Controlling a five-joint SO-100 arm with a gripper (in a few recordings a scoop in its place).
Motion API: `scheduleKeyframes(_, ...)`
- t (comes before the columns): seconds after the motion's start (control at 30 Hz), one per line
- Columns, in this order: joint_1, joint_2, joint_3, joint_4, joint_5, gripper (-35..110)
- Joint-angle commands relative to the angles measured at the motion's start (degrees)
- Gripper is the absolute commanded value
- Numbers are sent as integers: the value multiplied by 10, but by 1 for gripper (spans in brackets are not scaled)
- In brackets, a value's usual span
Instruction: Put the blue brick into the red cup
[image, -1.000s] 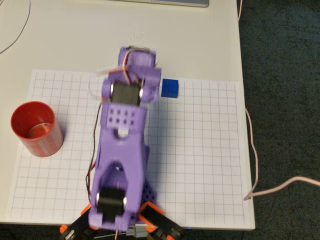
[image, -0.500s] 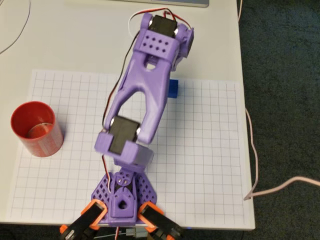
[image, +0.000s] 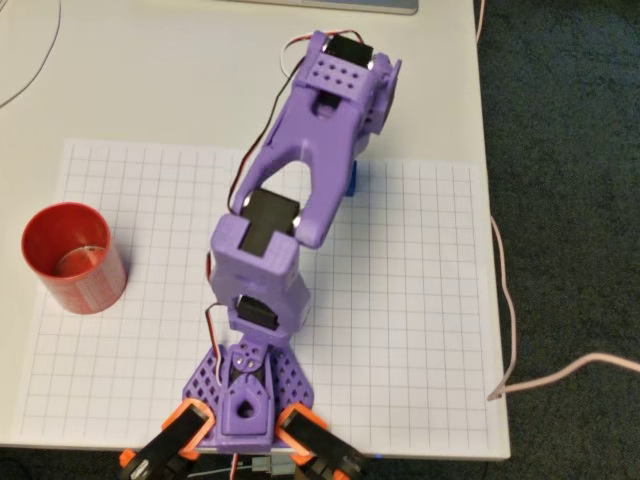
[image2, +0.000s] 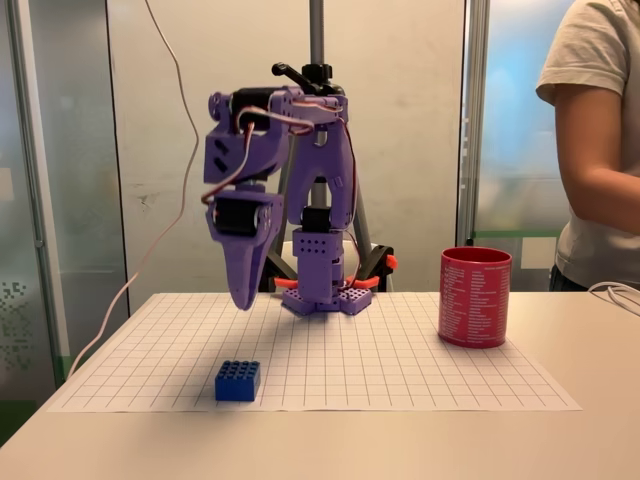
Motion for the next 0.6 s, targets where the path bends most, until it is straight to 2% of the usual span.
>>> scheduleKeyframes(0.0, -15, 17, -15, 14, -18, 0)
scheduleKeyframes(0.17, -30, 16, -13, 21, -34, 5)
scheduleKeyframes(0.2, -29, 16, -13, 25, -41, 9)
scheduleKeyframes(0.27, -27, 16, -13, 39, -52, 28)
scheduleKeyframes(0.37, -18, 13, 4, 30, -69, 37)
scheduleKeyframes(0.57, -3, -10, 54, -23, -73, 35)
